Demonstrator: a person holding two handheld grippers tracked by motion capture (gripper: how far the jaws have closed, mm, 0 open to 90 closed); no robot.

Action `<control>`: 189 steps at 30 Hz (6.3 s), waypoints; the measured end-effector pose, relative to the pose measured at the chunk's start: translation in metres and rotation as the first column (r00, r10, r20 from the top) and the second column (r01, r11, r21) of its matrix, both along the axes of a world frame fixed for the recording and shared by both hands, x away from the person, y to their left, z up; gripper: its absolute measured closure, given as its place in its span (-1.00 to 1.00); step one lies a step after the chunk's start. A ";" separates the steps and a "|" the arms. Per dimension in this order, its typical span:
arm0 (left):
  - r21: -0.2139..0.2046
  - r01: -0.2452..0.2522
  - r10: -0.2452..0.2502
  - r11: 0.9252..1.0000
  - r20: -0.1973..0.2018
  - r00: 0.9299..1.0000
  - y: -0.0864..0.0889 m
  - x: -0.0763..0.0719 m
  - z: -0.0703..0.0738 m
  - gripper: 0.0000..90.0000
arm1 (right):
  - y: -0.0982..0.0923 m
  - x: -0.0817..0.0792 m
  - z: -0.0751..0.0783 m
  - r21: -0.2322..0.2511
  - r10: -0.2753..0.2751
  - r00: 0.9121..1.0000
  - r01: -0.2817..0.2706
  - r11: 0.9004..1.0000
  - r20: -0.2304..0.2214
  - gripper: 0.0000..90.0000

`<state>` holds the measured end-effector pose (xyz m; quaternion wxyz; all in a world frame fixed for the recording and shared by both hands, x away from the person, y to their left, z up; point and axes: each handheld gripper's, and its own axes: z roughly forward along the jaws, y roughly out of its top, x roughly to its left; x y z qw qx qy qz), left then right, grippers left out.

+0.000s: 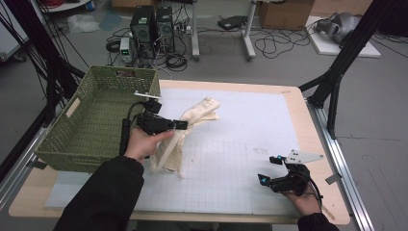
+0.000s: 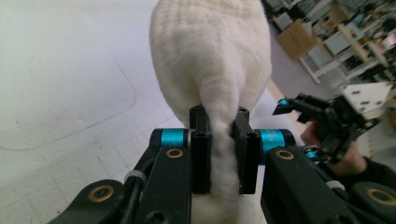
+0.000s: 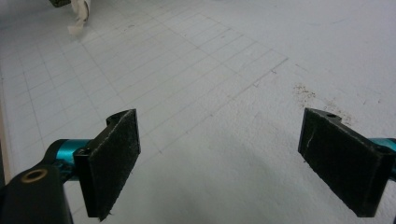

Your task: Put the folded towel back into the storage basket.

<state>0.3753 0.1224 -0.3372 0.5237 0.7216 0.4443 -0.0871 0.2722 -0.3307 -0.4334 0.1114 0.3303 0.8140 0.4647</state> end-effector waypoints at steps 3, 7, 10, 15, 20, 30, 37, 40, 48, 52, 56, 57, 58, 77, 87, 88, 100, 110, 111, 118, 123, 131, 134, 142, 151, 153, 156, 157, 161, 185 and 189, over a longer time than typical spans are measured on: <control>-0.030 -0.013 0.013 0.999 -0.011 1.000 0.007 0.001 0.003 0.78 | 0.000 0.000 0.000 0.000 -0.001 1.000 0.001 1.000 -0.007 -0.73; -0.050 -0.044 0.043 0.998 -0.029 0.999 0.016 0.003 0.004 0.78 | 0.001 0.001 -0.001 0.000 0.004 1.000 -0.004 1.000 -0.001 -0.73; -0.081 -0.063 0.060 0.995 -0.040 0.997 0.022 0.004 0.005 0.78 | 0.001 0.002 -0.001 -0.002 0.004 1.000 -0.004 1.000 0.001 -0.73; -0.105 -0.078 0.074 0.991 -0.044 0.996 0.027 0.005 0.010 0.78 | 0.001 0.003 -0.001 -0.003 0.006 1.000 -0.006 1.000 -0.003 -0.73; -0.091 -0.106 0.102 0.990 -0.049 0.994 0.034 0.007 0.017 0.78 | 0.002 0.004 -0.001 -0.005 0.007 1.000 -0.007 1.000 -0.002 -0.73; -0.110 -0.173 0.165 0.979 -0.082 0.983 0.050 0.009 0.017 0.78 | 0.004 0.008 -0.002 -0.008 0.018 1.000 -0.018 1.000 -0.007 -0.73; -0.122 -0.191 0.179 0.974 -0.104 0.978 0.058 0.011 0.017 0.78 | 0.004 0.009 -0.003 -0.013 0.021 1.000 -0.021 1.000 -0.008 -0.73; -0.146 -0.201 0.187 0.969 -0.108 0.977 0.063 0.011 0.019 0.78 | 0.004 0.009 -0.003 -0.013 0.021 1.000 -0.021 1.000 -0.015 -0.73; -0.168 -0.238 0.220 0.957 -0.115 0.969 0.079 0.010 0.028 0.78 | 0.006 0.009 -0.004 -0.018 0.023 1.000 -0.024 1.000 -0.017 -0.73; -0.185 -0.262 0.244 0.947 -0.116 0.963 0.089 0.010 0.036 0.78 | 0.006 0.010 -0.005 -0.020 0.026 1.000 -0.027 0.999 -0.016 -0.73; -0.196 -0.283 0.267 0.939 -0.108 0.958 0.102 0.009 0.044 0.78 | 0.008 0.011 -0.005 -0.021 0.027 0.999 -0.028 0.999 -0.020 -0.73; -0.192 -0.291 0.276 0.937 -0.104 0.956 0.106 0.009 0.046 0.78 | 0.008 0.011 -0.005 -0.021 0.030 0.999 -0.031 0.999 -0.019 -0.73; -0.196 -0.298 0.282 0.934 -0.105 0.954 0.110 0.008 0.046 0.78 | 0.008 0.011 -0.006 -0.022 0.030 0.999 -0.030 0.999 -0.019 -0.73; -0.154 -0.418 0.405 0.895 -0.110 0.908 0.183 0.000 0.052 0.78 | 0.011 0.013 -0.009 -0.033 0.032 0.999 -0.033 0.999 -0.031 -0.73; -0.106 -0.441 0.429 0.891 -0.118 0.896 0.204 -0.002 0.046 0.77 | 0.011 0.014 -0.011 -0.037 0.030 0.999 -0.032 0.999 -0.044 -0.73; -0.099 -0.438 0.425 0.894 -0.127 0.896 0.205 -0.002 0.043 0.78 | 0.011 0.015 -0.012 -0.038 0.031 0.999 -0.033 0.999 -0.041 -0.73; 0.063 -0.450 0.452 0.891 -0.208 0.867 0.207 0.009 -0.002 0.77 | 0.012 0.016 -0.015 -0.047 0.039 0.998 -0.041 0.998 -0.046 -0.73; 0.181 -0.499 0.527 0.847 -0.165 0.834 0.191 0.031 -0.024 0.77 | 0.012 0.016 -0.015 -0.042 0.040 0.998 -0.042 0.998 -0.047 -0.73; 0.188 -0.508 0.536 0.841 -0.161 0.828 0.191 0.033 -0.026 0.77 | 0.012 0.017 -0.015 -0.043 0.043 0.998 -0.045 0.998 -0.045 -0.73; 0.261 -0.534 0.576 0.804 -0.119 0.809 0.190 0.040 -0.039 0.76 | 0.014 0.018 -0.016 -0.053 0.045 0.998 -0.048 0.997 -0.044 -0.73; 0.348 -0.521 0.582 0.780 -0.096 0.807 0.187 0.042 -0.047 0.75 | 0.014 0.018 -0.016 -0.059 0.046 0.998 -0.048 0.997 -0.044 -0.73; 0.546 -0.393 0.557 0.740 -0.170 0.813 0.181 0.047 -0.058 0.73 | 0.014 0.018 -0.016 -0.059 0.044 0.998 -0.047 0.997 -0.050 -0.73; 0.603 -0.314 0.526 0.733 -0.209 0.824 0.176 0.049 -0.063 0.69 | 0.015 0.018 -0.016 -0.059 0.047 0.998 -0.050 0.997 -0.049 -0.73; 0.578 -0.338 0.514 0.743 -0.169 0.841 0.174 0.050 -0.061 0.38 | 0.014 0.018 -0.016 -0.058 0.047 0.998 -0.049 0.997 -0.050 -0.73; 0.553 -0.383 0.530 0.740 -0.130 0.838 0.174 0.059 -0.055 -0.01 | 0.014 0.019 -0.017 -0.062 0.045 0.998 -0.048 0.997 -0.050 -0.73; 0.585 -0.345 0.519 0.734 -0.156 0.840 0.171 0.061 -0.061 -0.03 | 0.014 0.020 -0.017 -0.063 0.046 0.998 -0.049 0.997 -0.052 -0.73; 0.635 -0.303 0.520 0.711 -0.185 0.834 0.169 0.061 -0.068 0.13 | 0.014 0.020 -0.017 -0.065 0.045 0.998 -0.049 0.997 -0.052 -0.73; 0.651 -0.292 0.517 0.700 -0.180 0.837 0.168 0.061 -0.067 0.31 | 0.014 0.020 -0.017 -0.064 0.045 0.998 -0.048 0.997 -0.053 -0.73; 0.668 -0.270 0.507 0.693 -0.187 0.841 0.167 0.059 -0.067 0.73 | 0.014 0.019 -0.016 -0.060 0.045 0.998 -0.048 0.997 -0.051 -0.73; 0.518 -0.355 0.424 0.778 -0.017 0.905 0.168 0.050 -0.039 0.04 | 0.015 0.018 -0.015 -0.063 0.054 0.997 -0.057 0.996 -0.053 -0.73; 0.567 -0.309 0.373 0.763 0.004 0.928 0.171 0.045 -0.031 0.03 | 0.015 0.018 -0.015 -0.064 0.057 0.997 -0.061 0.996 -0.061 -0.71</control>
